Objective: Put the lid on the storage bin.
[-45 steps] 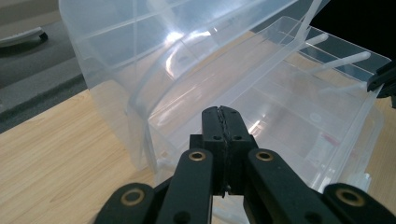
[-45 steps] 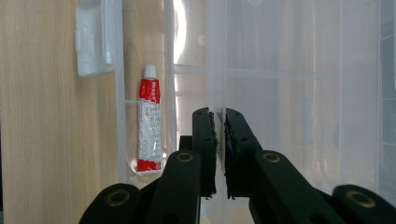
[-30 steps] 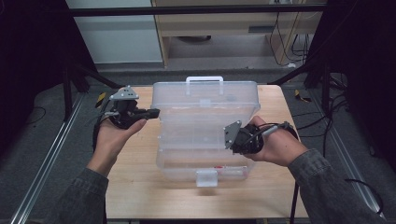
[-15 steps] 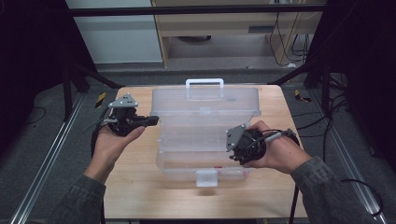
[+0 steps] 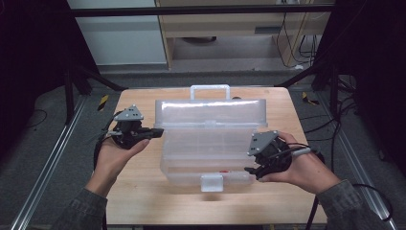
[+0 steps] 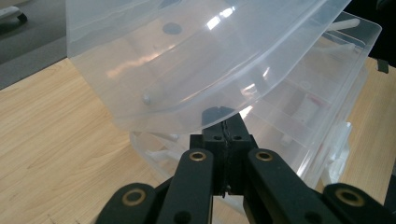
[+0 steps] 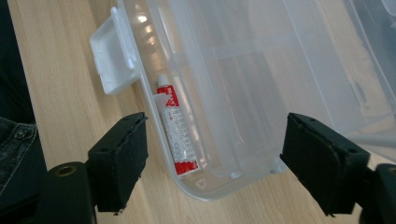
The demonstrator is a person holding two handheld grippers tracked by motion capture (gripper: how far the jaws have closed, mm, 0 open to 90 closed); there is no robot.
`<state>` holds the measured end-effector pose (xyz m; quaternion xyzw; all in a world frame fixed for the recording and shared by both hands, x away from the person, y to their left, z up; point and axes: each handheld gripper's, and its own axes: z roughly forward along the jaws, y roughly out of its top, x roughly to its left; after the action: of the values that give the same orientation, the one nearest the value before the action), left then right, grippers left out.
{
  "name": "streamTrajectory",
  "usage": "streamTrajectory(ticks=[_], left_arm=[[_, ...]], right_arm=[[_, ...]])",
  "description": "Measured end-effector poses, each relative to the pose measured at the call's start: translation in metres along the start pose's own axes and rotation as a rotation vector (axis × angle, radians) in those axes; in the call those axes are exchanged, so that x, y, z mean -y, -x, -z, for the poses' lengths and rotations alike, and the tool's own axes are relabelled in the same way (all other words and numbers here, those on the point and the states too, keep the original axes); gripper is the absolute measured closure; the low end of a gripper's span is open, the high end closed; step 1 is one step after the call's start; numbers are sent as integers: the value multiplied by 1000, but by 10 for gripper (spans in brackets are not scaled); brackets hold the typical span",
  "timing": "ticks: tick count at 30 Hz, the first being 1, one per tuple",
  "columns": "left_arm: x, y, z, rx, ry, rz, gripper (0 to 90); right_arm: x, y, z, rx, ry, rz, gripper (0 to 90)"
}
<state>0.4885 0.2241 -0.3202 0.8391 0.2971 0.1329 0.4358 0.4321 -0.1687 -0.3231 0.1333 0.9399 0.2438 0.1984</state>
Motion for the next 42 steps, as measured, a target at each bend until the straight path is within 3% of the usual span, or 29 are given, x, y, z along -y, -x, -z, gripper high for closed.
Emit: streamTrajectory(ticks=[2, 4, 16, 42], left_arm=[[1, 1, -1, 7, 8, -20, 900], [4, 2, 0, -4, -11, -16, 900], [22, 8, -2, 16, 2, -2, 900], [56, 9, -7, 13, -11, 21, 900]], right_arm=[[4, 0, 3, 8, 0, -8, 200], [8, 0, 8, 11, 1, -17, 187], [35, 5, 22, 48, -27, -63, 172], [74, 5, 12, 48, -56, -146, 169]])
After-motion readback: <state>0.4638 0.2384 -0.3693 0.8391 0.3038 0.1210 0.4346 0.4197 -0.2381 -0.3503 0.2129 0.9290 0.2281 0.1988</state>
